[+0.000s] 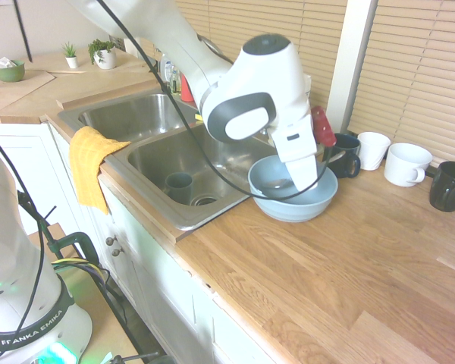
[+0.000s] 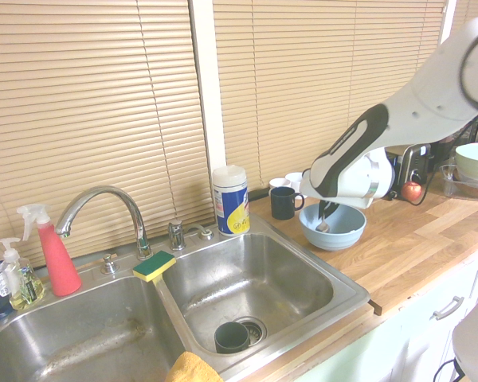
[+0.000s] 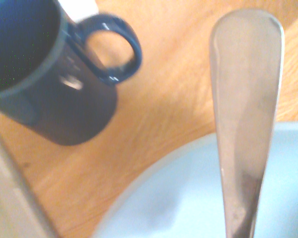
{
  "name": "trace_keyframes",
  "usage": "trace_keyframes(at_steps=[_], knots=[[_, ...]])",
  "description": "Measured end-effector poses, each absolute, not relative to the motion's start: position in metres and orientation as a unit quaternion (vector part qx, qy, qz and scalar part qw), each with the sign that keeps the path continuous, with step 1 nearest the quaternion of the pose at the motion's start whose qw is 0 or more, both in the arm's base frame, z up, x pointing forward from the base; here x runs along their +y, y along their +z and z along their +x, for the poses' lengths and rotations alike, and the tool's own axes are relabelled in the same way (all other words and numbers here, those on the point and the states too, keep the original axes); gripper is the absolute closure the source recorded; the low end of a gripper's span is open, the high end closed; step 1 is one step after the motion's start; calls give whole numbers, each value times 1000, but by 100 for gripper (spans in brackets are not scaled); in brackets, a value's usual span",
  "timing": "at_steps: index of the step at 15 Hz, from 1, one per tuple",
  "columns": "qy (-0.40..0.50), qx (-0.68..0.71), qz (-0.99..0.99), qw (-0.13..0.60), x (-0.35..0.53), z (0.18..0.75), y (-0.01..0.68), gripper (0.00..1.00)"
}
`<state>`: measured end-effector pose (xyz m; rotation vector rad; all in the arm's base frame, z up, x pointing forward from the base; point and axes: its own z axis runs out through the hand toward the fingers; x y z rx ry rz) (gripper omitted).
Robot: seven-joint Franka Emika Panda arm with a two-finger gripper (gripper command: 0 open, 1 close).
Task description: Put the spoon into the sink
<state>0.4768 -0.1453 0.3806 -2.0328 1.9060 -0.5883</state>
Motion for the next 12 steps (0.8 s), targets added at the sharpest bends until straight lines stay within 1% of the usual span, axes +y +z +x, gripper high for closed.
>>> trace_keyframes(at_steps=[3,5,9,12], knots=[[-223,641,-720,147,-126,462,419,100],[-236,617,-738,137,-85,459,449,100],[-270,545,-788,97,66,446,480,100],[-276,496,-822,49,159,429,457,100]])
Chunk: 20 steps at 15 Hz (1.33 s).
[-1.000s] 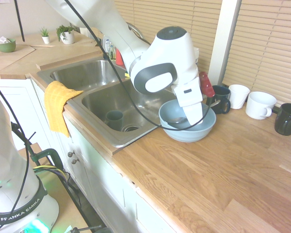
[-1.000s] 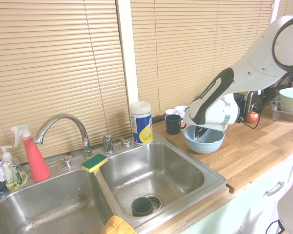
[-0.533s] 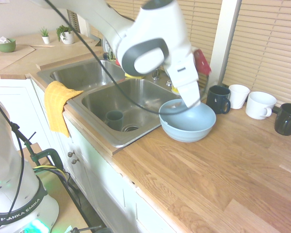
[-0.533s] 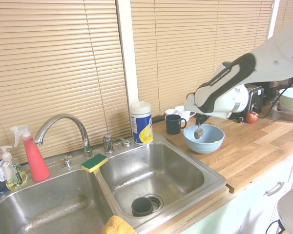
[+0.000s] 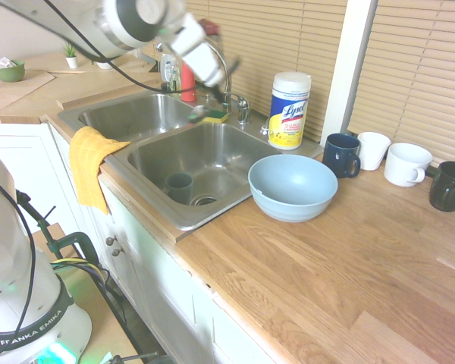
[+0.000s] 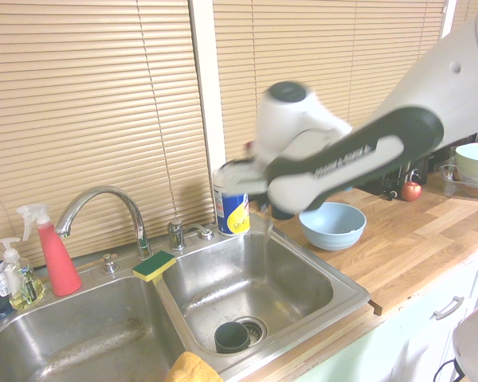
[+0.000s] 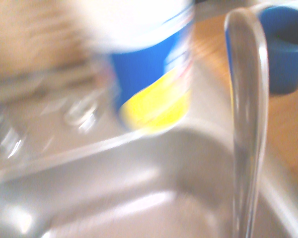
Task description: Put the spoon into the sink
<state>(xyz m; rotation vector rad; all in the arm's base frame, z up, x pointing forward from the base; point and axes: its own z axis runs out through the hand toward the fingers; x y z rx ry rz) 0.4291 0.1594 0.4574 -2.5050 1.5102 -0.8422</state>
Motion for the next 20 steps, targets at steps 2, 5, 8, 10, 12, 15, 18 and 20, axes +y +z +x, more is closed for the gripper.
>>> trace_keyframes(at_steps=[2,5,8,10,12,15,18,20], knots=[[-263,482,-836,16,178,436,420,100],[-214,473,-854,-32,173,465,353,100],[-169,456,-869,-87,179,485,284,100],[-124,453,-875,-117,185,495,232,100],[-76,456,-876,-137,185,509,186,100],[-36,462,-874,-145,186,528,167,0],[-27,465,-873,-148,186,533,171,0],[-23,465,-872,-151,183,533,169,0]])
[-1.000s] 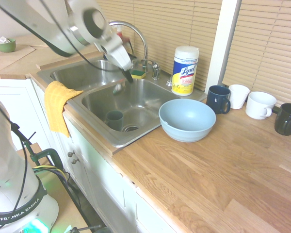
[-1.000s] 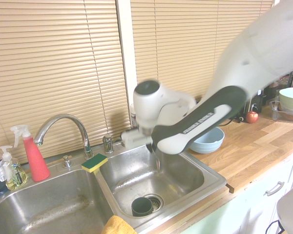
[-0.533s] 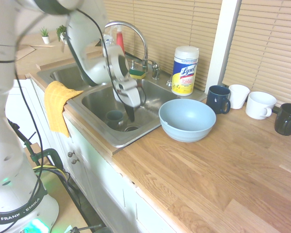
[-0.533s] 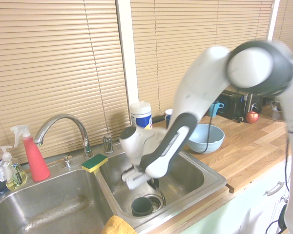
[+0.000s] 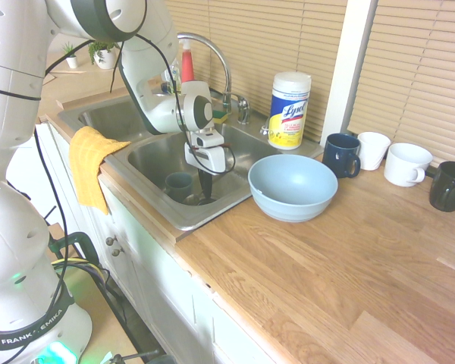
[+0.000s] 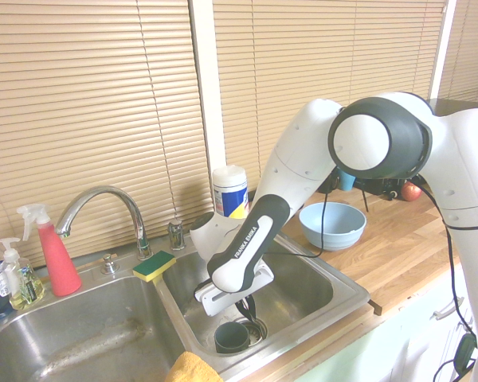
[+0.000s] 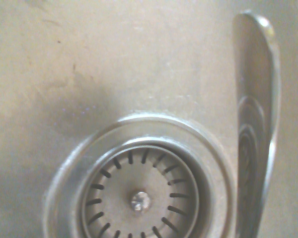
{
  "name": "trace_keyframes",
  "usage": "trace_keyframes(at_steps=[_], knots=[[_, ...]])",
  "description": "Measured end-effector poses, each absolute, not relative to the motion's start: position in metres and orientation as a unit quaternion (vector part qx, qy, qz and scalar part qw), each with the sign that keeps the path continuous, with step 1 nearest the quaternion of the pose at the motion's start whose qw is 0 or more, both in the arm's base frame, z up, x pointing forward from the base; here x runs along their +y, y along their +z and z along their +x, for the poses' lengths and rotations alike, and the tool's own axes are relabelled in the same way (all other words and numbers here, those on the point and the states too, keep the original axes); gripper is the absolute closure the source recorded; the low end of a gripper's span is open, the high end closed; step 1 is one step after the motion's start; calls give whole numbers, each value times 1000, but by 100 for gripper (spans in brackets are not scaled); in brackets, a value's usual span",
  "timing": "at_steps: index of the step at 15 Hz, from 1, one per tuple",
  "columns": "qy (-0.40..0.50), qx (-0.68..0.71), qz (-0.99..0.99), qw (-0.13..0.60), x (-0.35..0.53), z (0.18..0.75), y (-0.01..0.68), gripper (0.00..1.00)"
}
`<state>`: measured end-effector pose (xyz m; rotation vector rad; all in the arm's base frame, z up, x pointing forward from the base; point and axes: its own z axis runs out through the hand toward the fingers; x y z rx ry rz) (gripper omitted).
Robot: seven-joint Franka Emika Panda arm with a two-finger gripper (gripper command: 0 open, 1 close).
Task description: Put the spoon into the sink
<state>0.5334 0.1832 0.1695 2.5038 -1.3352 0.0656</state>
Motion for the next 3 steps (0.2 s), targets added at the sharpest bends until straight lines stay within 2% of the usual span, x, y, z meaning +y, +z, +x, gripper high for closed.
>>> trace_keyframes(at_steps=[3], knots=[[18,-466,871,154,183,532,167,0]])
